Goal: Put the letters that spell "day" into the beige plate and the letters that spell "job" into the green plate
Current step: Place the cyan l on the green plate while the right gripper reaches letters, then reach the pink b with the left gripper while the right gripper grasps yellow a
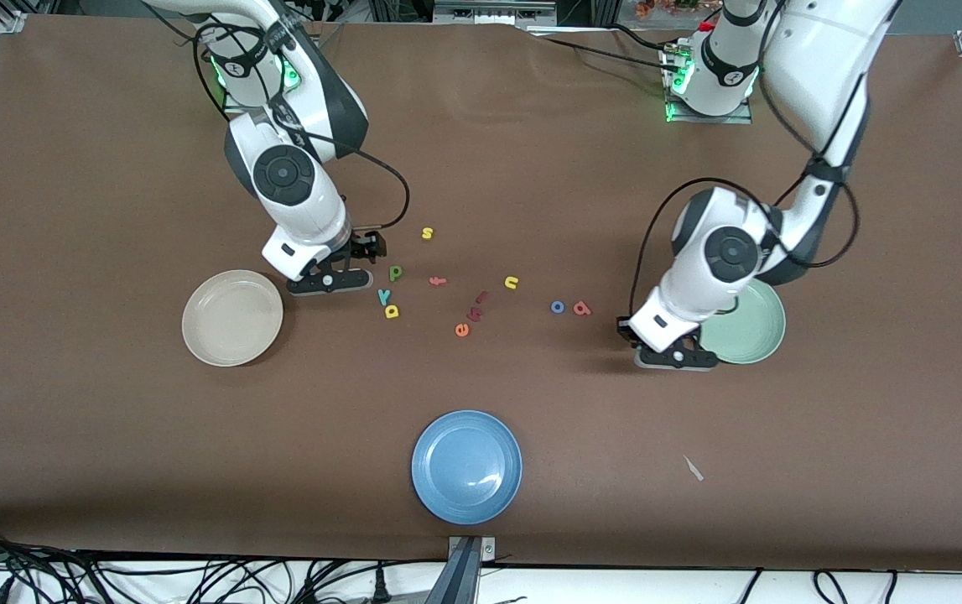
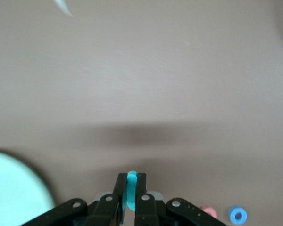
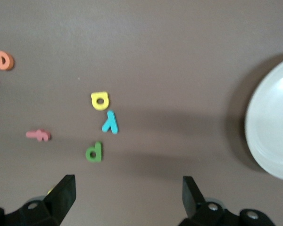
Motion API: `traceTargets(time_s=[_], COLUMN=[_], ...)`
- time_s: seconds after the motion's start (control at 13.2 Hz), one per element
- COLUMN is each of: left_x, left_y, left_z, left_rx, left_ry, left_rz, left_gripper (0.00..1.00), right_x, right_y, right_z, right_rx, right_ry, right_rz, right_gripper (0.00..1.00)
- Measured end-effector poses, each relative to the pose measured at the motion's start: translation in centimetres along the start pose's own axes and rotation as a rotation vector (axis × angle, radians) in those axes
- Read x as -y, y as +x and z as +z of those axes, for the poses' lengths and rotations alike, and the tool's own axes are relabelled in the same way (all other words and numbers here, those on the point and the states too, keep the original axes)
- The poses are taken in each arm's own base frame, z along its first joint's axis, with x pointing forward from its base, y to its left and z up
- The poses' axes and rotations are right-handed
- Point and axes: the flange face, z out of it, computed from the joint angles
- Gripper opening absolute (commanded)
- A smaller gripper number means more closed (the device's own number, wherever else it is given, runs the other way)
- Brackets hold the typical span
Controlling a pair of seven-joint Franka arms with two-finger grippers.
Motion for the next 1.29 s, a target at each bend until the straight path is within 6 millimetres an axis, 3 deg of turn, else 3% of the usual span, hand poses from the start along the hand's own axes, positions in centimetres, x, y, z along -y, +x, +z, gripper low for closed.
traceTargets(time_s=[0.15,0.23,0.45,0.61,0.68,0.76,0.83,0.91,1.06,1.21,1.29], left_x=[4.3,7.2,16.1,19.4,20.2,20.8,21.0,21.1,20.9,19.1,17.0], left_y=[1.3,1.6,1.5,0.6,0.1,-0.2,-0.6,-0.7,-0.2,1.0,1.4], left_z=[-3.6,-4.1,-2.0,1.1,3.0,4.9,6.4,7.2,6.2,2.4,-0.1], left_rx=[0.018,0.035,0.114,0.176,0.209,0.239,0.263,0.275,0.259,0.244,0.235], left_ry=[0.021,0.028,0.029,0.017,0.01,0.003,-0.003,-0.005,-0.005,-0.013,-0.038], left_rz=[-0.002,0.014,0.072,0.078,0.072,0.067,0.063,0.062,0.055,0.047,0.016], left_gripper=[0.0,0.0,0.0,0.0,0.08,0.24,0.99,1.0,1.0,1.0,1.0], right_x=[0.9,1.5,3.7,4.5,4.6,4.6,4.6,4.7,4.7,4.9,4.9], right_y=[1.3,2.0,3.5,3.8,3.9,3.9,4.0,4.0,4.0,4.2,4.3], right_z=[1.8,2.4,3.8,5.3,6.1,6.9,7.5,8.1,8.6,9.3,9.9], right_rx=[-0.019,-0.021,-0.028,-0.041,-0.04,-0.042,-0.045,-0.046,-0.051,-0.069,-0.075], right_ry=[0.016,0.024,0.048,0.061,0.062,0.06,0.056,0.051,0.05,0.06,0.061], right_rz=[-0.007,-0.012,-0.03,-0.038,-0.04,-0.043,-0.05,-0.057,-0.062,-0.064,-0.068], right_gripper=[1.0,1.0,0.99,0.99,0.99,0.99,0.99,0.99,0.98,0.95,0.94])
